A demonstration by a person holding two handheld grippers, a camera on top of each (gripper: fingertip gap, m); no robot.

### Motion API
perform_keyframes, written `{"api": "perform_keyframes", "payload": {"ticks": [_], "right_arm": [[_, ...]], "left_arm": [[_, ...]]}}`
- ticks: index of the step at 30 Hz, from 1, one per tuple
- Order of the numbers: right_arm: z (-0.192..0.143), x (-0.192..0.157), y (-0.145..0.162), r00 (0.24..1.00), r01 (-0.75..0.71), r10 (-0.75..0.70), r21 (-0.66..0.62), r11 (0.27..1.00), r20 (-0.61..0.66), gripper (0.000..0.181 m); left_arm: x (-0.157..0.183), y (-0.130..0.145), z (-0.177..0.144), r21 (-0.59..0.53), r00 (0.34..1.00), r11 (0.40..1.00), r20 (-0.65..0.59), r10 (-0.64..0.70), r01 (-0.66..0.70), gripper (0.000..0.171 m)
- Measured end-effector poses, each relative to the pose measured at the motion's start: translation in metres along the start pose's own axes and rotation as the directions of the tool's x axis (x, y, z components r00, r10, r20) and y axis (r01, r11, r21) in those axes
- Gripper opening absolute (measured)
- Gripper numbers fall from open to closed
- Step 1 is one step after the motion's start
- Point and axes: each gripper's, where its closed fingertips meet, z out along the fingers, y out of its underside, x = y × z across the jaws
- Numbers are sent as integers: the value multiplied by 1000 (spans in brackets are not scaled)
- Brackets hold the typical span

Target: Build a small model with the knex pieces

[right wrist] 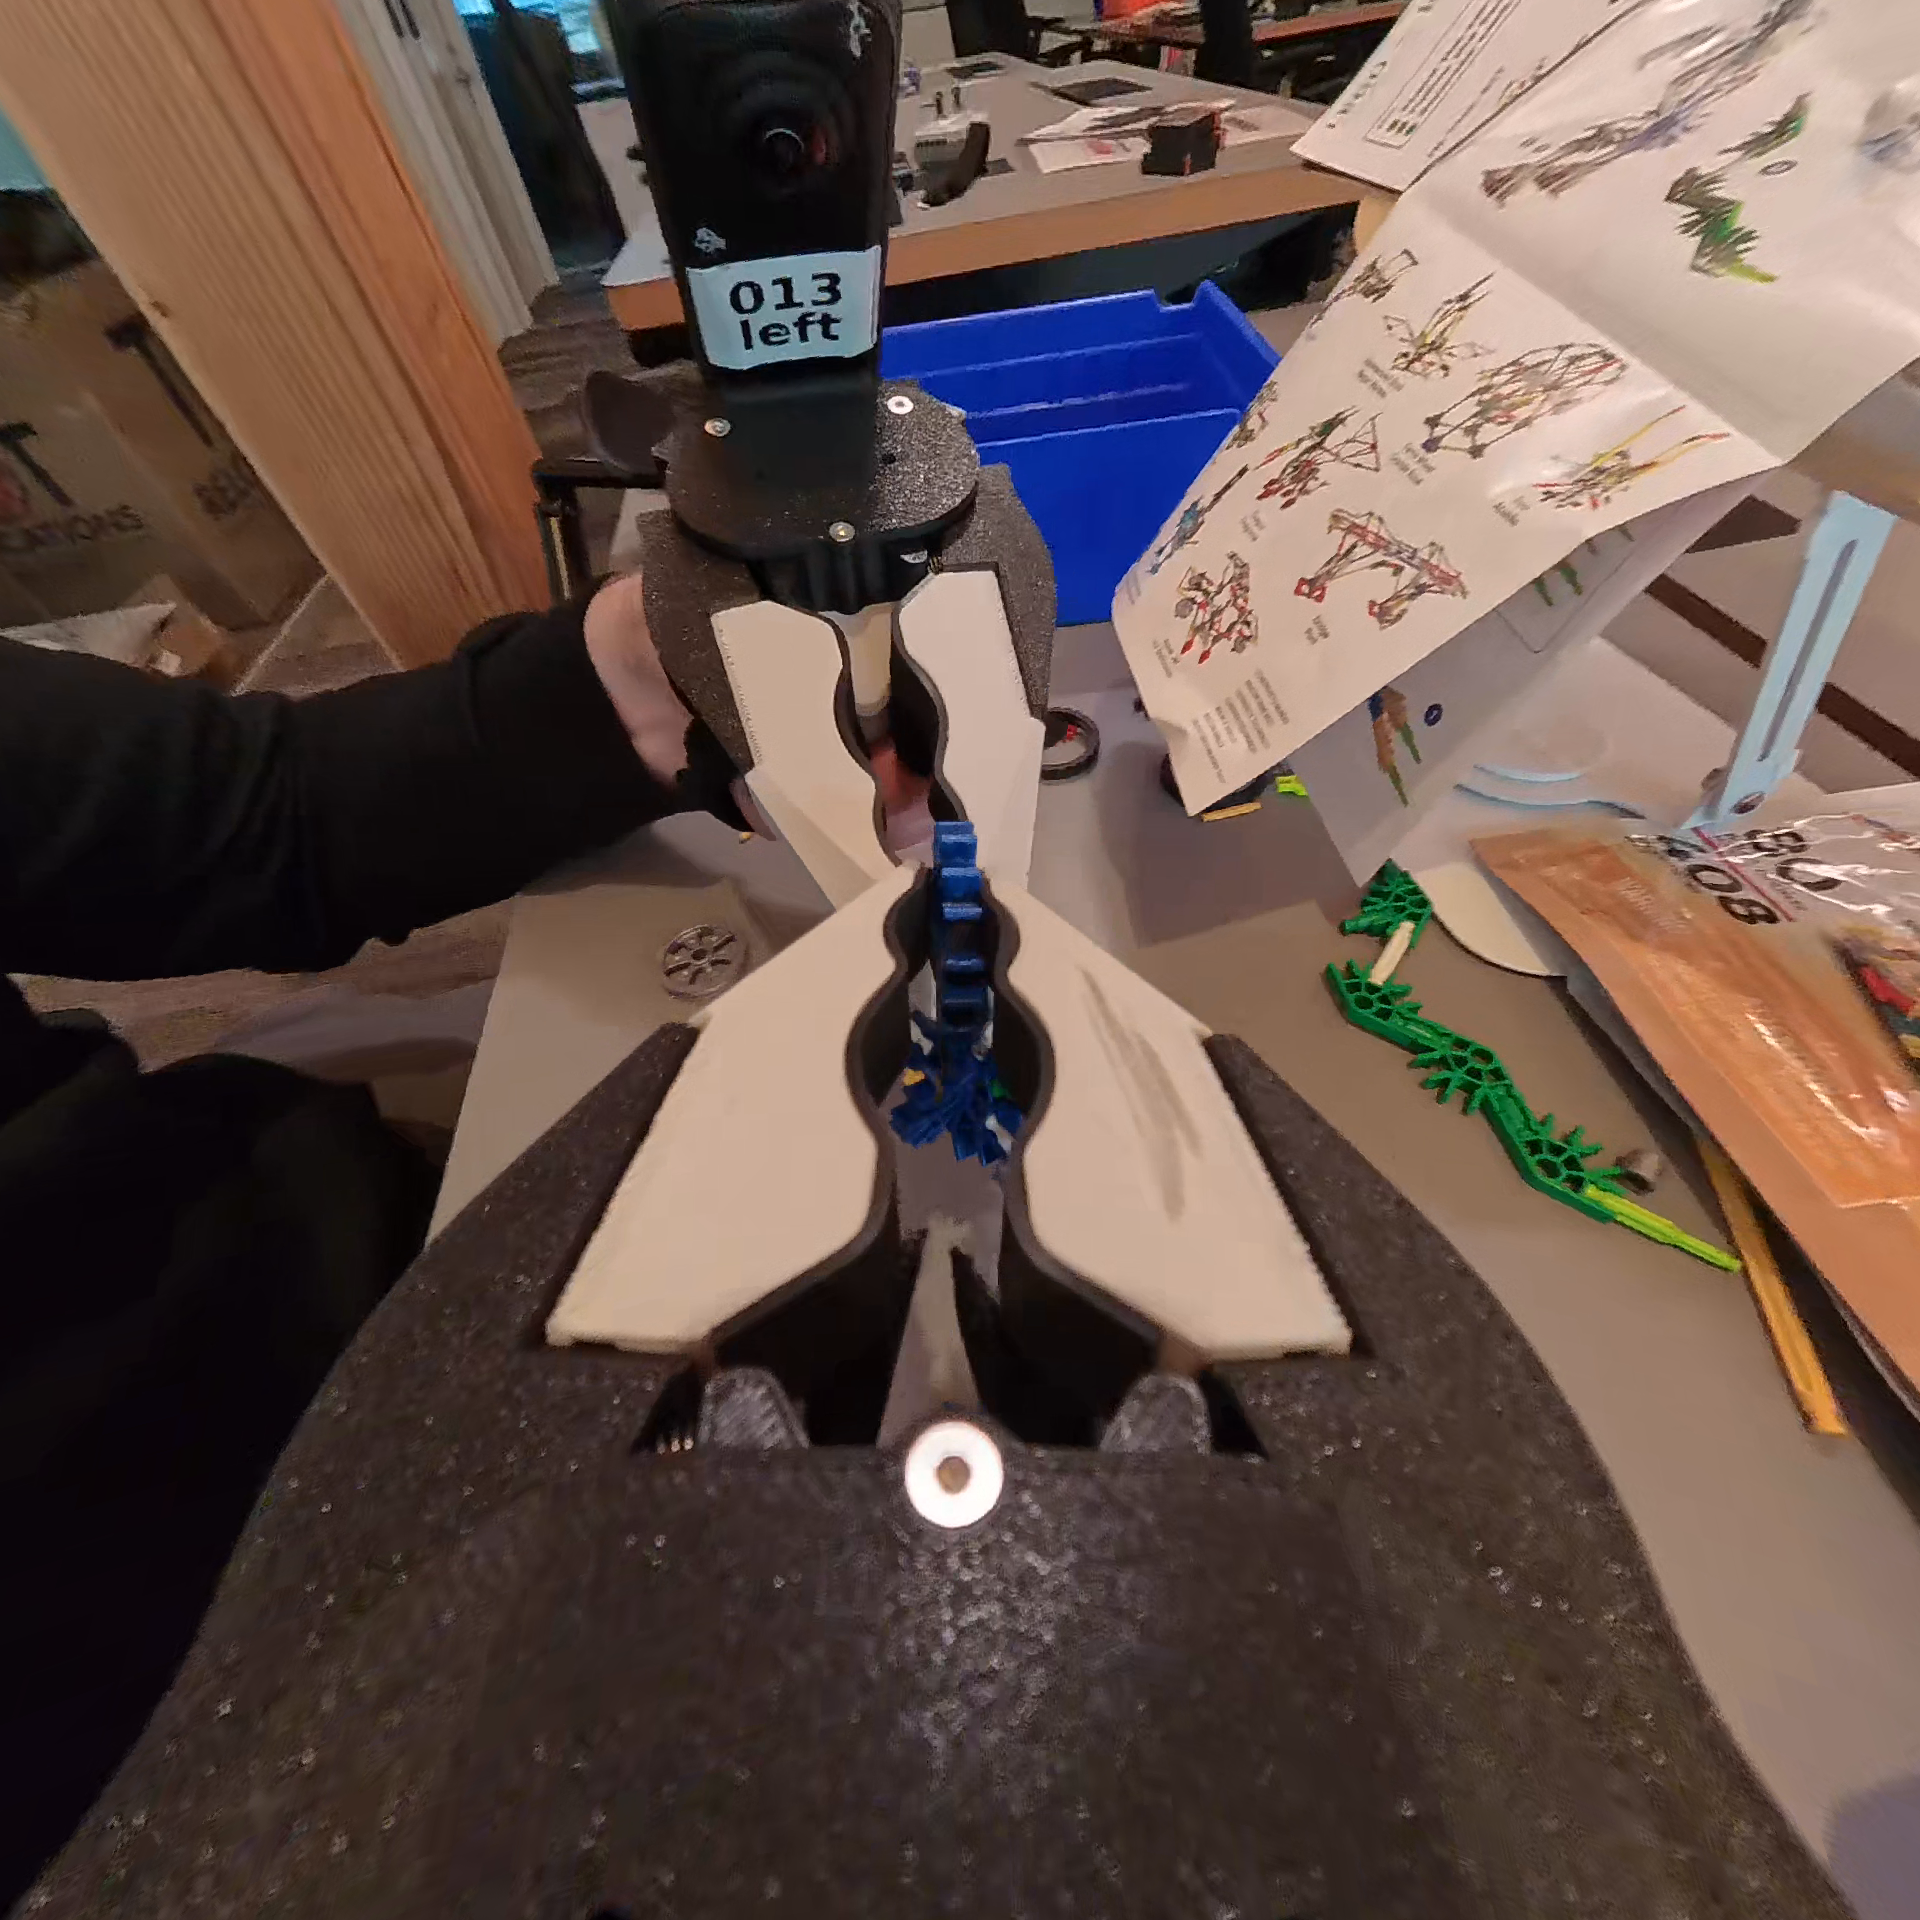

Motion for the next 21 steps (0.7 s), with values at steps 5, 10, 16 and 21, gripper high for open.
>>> {"api": "perform_keyframes", "payload": {"ticks": [5, 10, 16, 21], "right_arm": [[6, 5, -1, 997, 38, -39, -12, 999, -72, 6], [-15, 18, -3, 968, 86, -98, -60, 994, -230, 40], [24, -48, 56, 966, 249, -260, -341, 906, 15, 34], [79, -56, 109, 949, 307, -303, -499, 810, 93, 37]], "left_arm": [[-6, 3, -4, 6, 1000, 1000, 14, -16, 16, 2], [-24, 4, -17, 17, 995, 999, 92, -36, 34, 2], [-36, 14, -25, 22, 992, 995, 81, -99, 98, 2], [-40, 17, -29, 32, 990, 993, 88, -113, 110, 2]]}}
